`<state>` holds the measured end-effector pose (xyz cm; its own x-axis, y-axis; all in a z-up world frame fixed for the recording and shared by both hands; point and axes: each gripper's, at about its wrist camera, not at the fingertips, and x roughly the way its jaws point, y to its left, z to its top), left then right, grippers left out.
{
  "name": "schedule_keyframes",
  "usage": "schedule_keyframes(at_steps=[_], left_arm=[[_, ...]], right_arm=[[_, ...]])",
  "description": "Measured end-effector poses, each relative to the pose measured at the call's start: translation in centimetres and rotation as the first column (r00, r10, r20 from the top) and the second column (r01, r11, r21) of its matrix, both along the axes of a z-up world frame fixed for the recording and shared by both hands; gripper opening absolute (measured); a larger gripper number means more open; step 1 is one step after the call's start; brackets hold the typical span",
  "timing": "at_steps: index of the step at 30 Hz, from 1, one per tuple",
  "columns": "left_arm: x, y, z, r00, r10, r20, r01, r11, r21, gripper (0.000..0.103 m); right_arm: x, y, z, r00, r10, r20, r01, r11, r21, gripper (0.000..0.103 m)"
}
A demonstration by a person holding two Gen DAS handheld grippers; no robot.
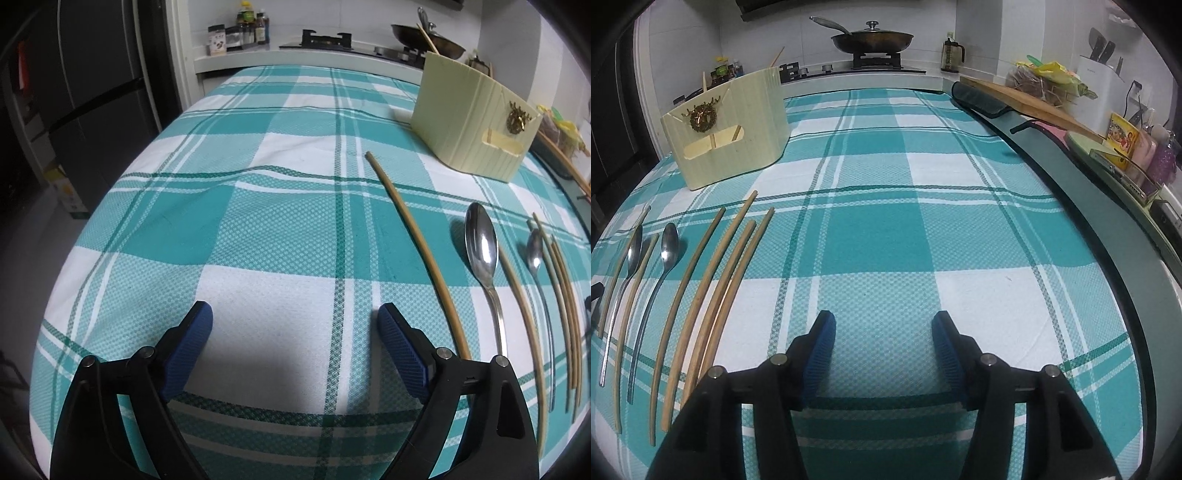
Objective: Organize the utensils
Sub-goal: 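Withdraw both open grippers back toward the remaining utensils, then close the left gripper on a wooden chopstick while the right gripper grasps another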
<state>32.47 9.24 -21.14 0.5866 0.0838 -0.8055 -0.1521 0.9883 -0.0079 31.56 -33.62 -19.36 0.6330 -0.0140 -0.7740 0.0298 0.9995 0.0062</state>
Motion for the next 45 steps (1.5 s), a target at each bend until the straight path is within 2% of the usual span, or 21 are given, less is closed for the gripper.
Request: schedule_keyframes(at_steps=[9,37,41,45], left_arm=[[0.1,0.1,-0.1,1.000,0.010,-0.010,-0.010,1.000,-0.002,0.098],[0.0,0.1,-0.2,1.000,0.011,-0.007,-0.011,1.000,-0.006,0.099],[-0.2,0.2,0.2,1.000,0.007,0.003,-0.007,1.000,-0.025,0.098],[-0.3,-0.9,1.8,0.999,-0.029,0.033,0.033,0.992,-0.125,0.097]], right_arm=[[0.0,-0.1,0.0,1.000,0.000,0.000,0.000,1.000,-0.001,0.057],[0.0,-0.1,0.0,1.000,0.000,0.000,0.000,1.000,0.000,0.057],[0.1,-0.1,-0.1,1.000,0.000,0.000,0.000,1.000,-0.001,0.057],[0.0,-0.1,-0.1,1.000,0.000,0.000,0.000,1.000,-0.001,0.057]])
